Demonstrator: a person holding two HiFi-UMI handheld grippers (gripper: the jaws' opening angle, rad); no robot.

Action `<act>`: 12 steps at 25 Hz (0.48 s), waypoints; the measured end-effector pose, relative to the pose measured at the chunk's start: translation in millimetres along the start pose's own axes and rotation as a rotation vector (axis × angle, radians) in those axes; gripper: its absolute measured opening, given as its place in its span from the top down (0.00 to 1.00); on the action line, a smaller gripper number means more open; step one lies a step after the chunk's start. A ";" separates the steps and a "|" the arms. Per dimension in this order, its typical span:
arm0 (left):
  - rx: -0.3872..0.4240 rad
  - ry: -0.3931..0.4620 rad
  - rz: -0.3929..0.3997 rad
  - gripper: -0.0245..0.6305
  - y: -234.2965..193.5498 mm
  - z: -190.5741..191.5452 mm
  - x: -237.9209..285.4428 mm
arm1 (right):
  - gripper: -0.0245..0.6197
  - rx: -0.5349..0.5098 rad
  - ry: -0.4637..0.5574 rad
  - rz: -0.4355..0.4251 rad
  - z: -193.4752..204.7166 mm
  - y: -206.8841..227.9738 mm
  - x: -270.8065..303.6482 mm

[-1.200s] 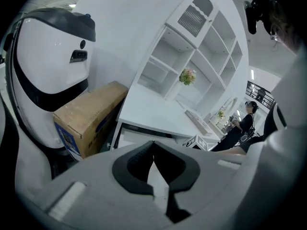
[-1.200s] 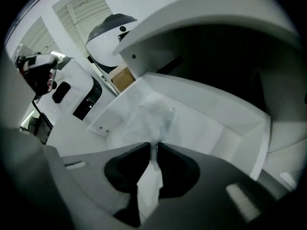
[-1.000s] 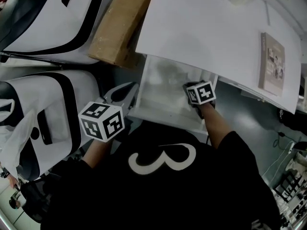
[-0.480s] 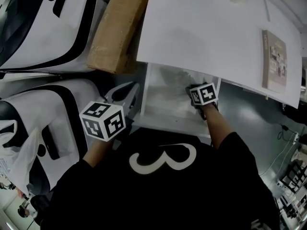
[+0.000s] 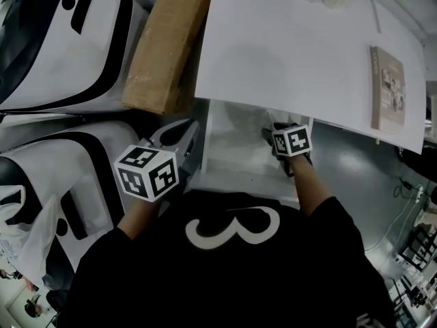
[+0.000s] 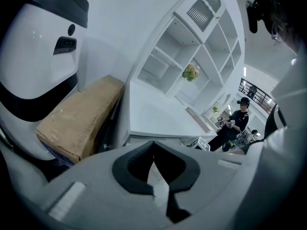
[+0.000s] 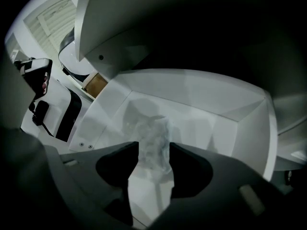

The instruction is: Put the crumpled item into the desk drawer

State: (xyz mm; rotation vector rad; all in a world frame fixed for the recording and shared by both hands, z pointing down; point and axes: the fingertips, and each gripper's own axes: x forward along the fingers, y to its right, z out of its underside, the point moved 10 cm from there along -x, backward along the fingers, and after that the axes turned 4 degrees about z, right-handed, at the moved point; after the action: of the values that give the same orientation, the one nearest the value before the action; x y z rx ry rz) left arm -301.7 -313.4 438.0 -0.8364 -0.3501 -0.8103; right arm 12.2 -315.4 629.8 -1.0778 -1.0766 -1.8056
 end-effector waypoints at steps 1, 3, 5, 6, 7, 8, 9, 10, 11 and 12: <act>0.000 0.001 0.002 0.95 0.6 -0.1 -0.2 | 0.64 0.001 0.008 0.001 -0.8 -0.2 -3.5; 0.000 0.003 0.006 0.95 2.5 0.1 -0.5 | 0.64 0.003 0.030 0.004 -2.7 0.1 -12.9; 0.001 0.006 0.009 0.95 5.6 1.1 -0.4 | 0.64 0.003 0.060 0.000 -5.0 0.0 -25.2; 0.002 0.009 0.011 0.95 7.8 1.8 -0.3 | 0.64 -0.001 0.079 -0.008 -6.1 -0.8 -32.4; 0.001 0.012 0.012 0.95 10.5 2.7 -0.6 | 0.64 -0.007 0.100 -0.019 -7.2 -2.4 -40.4; 0.000 0.017 0.013 0.95 14.0 3.8 -1.1 | 0.64 -0.012 0.124 -0.032 -7.8 -4.6 -49.5; 0.000 0.022 0.014 0.95 18.2 5.0 -2.0 | 0.64 -0.013 0.152 -0.046 -7.7 -7.2 -59.5; 0.001 0.027 0.016 0.95 23.2 6.2 -3.0 | 0.65 -0.007 0.182 -0.058 -6.8 -9.5 -70.5; 0.003 0.033 0.018 0.95 28.9 7.3 -4.1 | 0.66 0.004 0.217 -0.067 -5.5 -11.4 -82.2; 0.006 0.039 0.021 0.95 35.2 8.6 -5.2 | 0.72 0.017 0.254 -0.074 -3.8 -13.1 -94.4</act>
State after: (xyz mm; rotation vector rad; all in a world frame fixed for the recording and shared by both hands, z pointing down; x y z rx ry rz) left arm -278.3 -290.1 422.2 -0.8162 -0.3093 -0.8048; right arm 33.1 -297.1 538.5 -0.7821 -0.9870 -1.9281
